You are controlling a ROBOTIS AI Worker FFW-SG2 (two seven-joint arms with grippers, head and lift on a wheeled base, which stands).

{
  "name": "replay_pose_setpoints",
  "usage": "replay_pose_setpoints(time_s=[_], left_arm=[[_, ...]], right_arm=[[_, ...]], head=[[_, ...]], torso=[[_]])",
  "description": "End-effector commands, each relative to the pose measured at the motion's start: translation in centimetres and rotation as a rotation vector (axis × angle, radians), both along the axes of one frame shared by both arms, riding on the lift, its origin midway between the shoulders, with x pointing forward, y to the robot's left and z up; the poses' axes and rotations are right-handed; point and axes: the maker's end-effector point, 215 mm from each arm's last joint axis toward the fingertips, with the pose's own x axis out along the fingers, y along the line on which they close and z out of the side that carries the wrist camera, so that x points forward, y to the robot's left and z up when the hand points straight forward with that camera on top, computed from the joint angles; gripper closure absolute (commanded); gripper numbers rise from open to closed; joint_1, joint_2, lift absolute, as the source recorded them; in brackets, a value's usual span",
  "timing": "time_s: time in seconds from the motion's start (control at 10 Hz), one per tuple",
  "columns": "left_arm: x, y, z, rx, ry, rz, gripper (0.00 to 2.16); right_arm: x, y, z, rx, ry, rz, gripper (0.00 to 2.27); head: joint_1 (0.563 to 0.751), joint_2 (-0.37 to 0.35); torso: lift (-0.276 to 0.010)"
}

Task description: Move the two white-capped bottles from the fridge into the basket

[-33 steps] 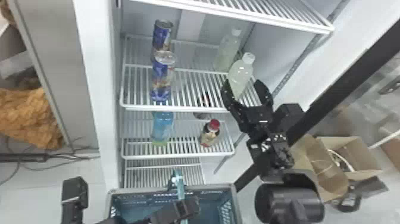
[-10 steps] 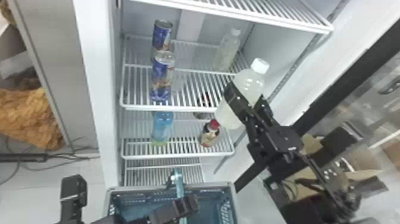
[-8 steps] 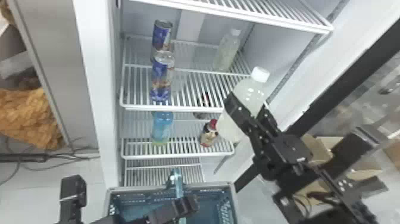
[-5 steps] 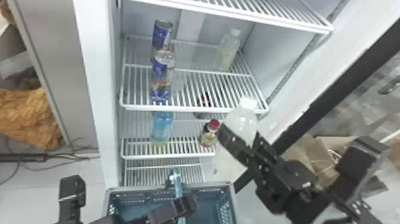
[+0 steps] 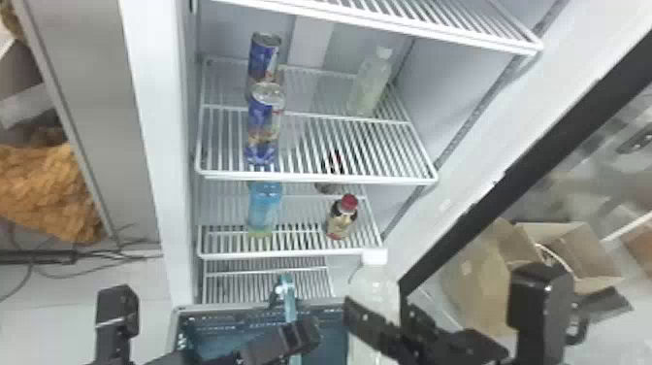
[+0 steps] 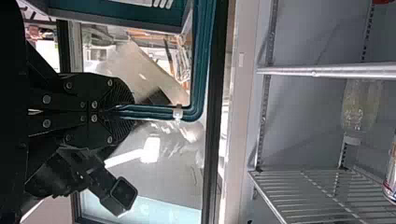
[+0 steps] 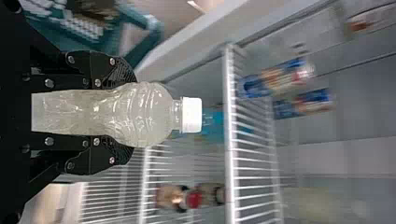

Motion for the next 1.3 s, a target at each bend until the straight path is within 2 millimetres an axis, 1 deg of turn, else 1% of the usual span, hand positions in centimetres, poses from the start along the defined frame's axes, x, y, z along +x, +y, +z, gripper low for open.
replay_pose_setpoints(time_s=[0.0,0.2,0.4,0.5,0.7,0.8,1.1,1.2], left_arm=[[0.0,0.0,-0.1,0.001,0.000,0.001,1.19],[0.1,0.1,-0.1,0.002,0.000,0.003,1.19],[0.1,0.1,-0.1,0.002,0.000,0.003,1.19],[0.2,0.1,0.0,0.001,0.000,0.005,1.19],[0.1,0.1,-0.1,0.001,0.002,0.005,1.19],[0.1,0.2,-0.1,0.002,0.002,0.007,1.19],[0.1,0.2,-0.2,0.002,0.004,0.007,1.19],[0.2,0.1,0.0,0.001,0.000,0.005,1.19]], right_arm=[[-1.4,0.3,-1.5,-0.006,0.072,0.016,1.02],[-2.4,0.8,-2.4,0.002,0.124,0.037,1.02],[-3.9,1.2,-3.8,0.000,0.199,0.059,1.02],[-3.5,1.6,-3.6,0.005,0.188,0.068,1.02],[-3.4,2.1,-3.5,0.010,0.189,0.082,0.93],[-3.3,2.3,-3.9,0.017,0.194,0.087,0.92],[-3.1,2.3,-4.0,0.019,0.194,0.089,0.48],[-2.8,2.3,-3.8,0.018,0.182,0.086,0.40]], head=[[0.695,-0.350],[0.695,-0.350],[0.695,-0.350],[0.695,-0.350],[0.695,-0.350],[0.695,-0.350],[0.695,-0.350],[0.695,-0.350]], torso=[[0.000],[0.000],[0.000],[0.000],[0.000],[0.000],[0.000],[0.000]])
